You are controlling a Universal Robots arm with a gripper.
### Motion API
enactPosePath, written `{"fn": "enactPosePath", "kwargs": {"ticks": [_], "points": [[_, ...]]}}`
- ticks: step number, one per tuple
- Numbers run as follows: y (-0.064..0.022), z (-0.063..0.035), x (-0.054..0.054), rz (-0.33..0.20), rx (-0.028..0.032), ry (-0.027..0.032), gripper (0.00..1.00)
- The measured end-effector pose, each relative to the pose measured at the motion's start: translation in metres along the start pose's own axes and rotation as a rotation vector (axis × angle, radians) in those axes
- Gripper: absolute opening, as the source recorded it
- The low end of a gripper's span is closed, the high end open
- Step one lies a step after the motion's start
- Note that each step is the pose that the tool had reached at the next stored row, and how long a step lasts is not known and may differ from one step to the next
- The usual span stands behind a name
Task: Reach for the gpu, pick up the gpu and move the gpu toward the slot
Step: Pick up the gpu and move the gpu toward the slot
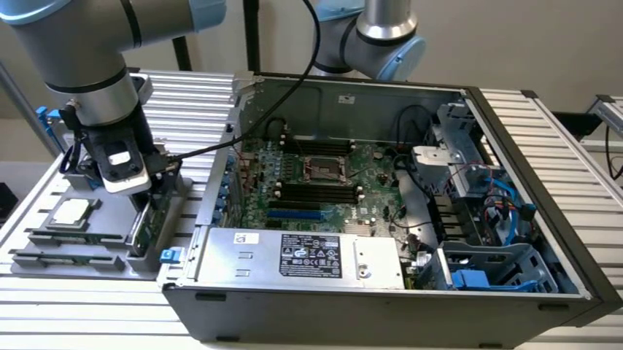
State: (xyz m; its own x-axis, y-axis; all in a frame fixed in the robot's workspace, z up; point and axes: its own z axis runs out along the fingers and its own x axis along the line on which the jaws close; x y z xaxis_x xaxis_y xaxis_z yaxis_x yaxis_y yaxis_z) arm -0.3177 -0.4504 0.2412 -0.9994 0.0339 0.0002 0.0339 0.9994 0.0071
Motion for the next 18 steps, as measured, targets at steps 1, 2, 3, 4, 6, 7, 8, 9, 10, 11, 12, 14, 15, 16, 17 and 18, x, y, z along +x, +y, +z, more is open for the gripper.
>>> {"fn": "enactPosePath", "kwargs": {"ticks": [1,2,3,4,6,7,8,9,10,11,12,14,15,16,17,18], "points": [[0.0,-0.0001,0.0,0.0,-0.0004,0.0008,0.26],[0.0,-0.0006,0.0,0.0,-0.0003,0.0023,0.26],[0.0,-0.0011,0.0,0.0,-0.0003,0.0036,0.26],[0.0,-0.0014,0.0,0.0,-0.0005,0.0049,0.26],[0.0,-0.0021,0.0,0.0,-0.0006,0.0076,0.26],[0.0,-0.0025,0.0,0.0,-0.0005,0.0089,0.26],[-0.0001,-0.0027,0.0,0.0,-0.0005,0.0101,0.26],[-0.0001,-0.003,0.0,0.0,-0.0004,0.0112,0.26],[-0.0001,-0.0033,0.0,0.0,-0.0002,0.0125,0.26],[-0.0001,-0.0036,-0.0001,0.0,-0.0002,0.0138,0.26],[-0.0001,-0.004,-0.0002,0.0,-0.0002,0.0151,0.26],[0.0,-0.005,-0.0005,0.0,-0.0002,0.0171,0.26],[0.0,-0.0059,-0.0005,0.0,-0.0002,0.0181,0.26],[0.0,-0.0069,-0.0006,0.0,-0.0002,0.0189,0.26],[0.0,-0.008,-0.0006,0.0,-0.0003,0.0194,0.26],[0.0,-0.0091,-0.0007,0.0,-0.0005,0.0198,0.26]]}}
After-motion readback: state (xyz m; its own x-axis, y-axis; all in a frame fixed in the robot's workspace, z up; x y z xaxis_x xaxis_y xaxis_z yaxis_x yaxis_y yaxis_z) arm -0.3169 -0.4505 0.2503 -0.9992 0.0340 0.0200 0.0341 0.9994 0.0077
